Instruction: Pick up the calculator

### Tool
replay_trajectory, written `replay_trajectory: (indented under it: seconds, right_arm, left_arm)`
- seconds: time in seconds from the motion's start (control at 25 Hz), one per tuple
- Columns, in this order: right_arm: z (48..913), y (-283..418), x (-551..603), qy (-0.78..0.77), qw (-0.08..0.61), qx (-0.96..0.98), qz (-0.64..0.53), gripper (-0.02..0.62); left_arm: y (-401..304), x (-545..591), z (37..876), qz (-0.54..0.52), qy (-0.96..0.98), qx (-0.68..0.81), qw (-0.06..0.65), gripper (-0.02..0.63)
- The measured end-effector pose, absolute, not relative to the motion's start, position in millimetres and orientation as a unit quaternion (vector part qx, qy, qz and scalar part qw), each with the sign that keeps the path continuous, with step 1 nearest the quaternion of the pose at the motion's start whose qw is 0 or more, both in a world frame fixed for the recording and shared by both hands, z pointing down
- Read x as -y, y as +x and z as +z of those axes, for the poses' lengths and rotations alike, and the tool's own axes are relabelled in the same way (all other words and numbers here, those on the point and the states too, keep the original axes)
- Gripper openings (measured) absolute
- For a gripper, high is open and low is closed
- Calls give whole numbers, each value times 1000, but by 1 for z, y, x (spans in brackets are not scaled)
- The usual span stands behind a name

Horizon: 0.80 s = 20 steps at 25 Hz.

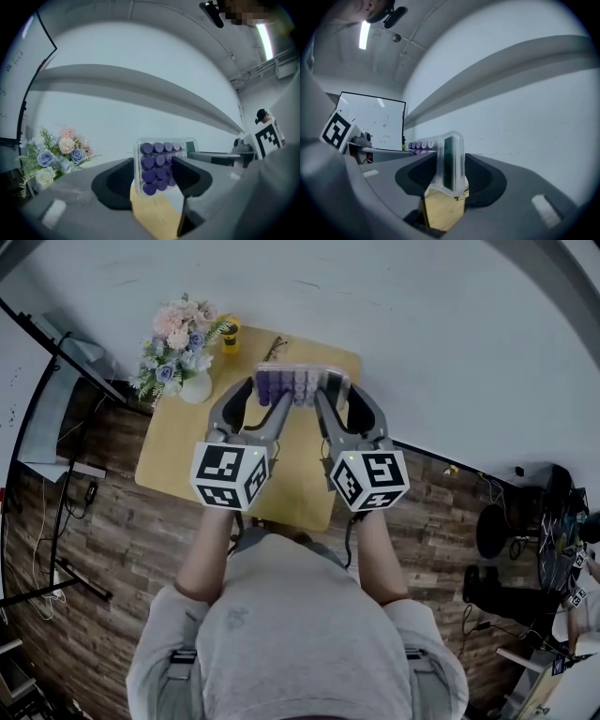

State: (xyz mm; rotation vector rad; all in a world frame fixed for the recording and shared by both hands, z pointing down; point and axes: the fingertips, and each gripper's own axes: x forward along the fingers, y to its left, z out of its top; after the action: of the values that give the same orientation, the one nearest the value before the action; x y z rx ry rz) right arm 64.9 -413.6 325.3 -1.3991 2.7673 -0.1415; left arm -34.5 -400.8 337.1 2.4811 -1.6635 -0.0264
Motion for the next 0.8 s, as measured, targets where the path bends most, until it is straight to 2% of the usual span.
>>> replay_trajectory:
  seconds: [0.8]
  right_arm:
    - [280,109,342,-433,69,-899,21,189]
  left_arm:
    - [10,328,290,-31,821,570,-3,259]
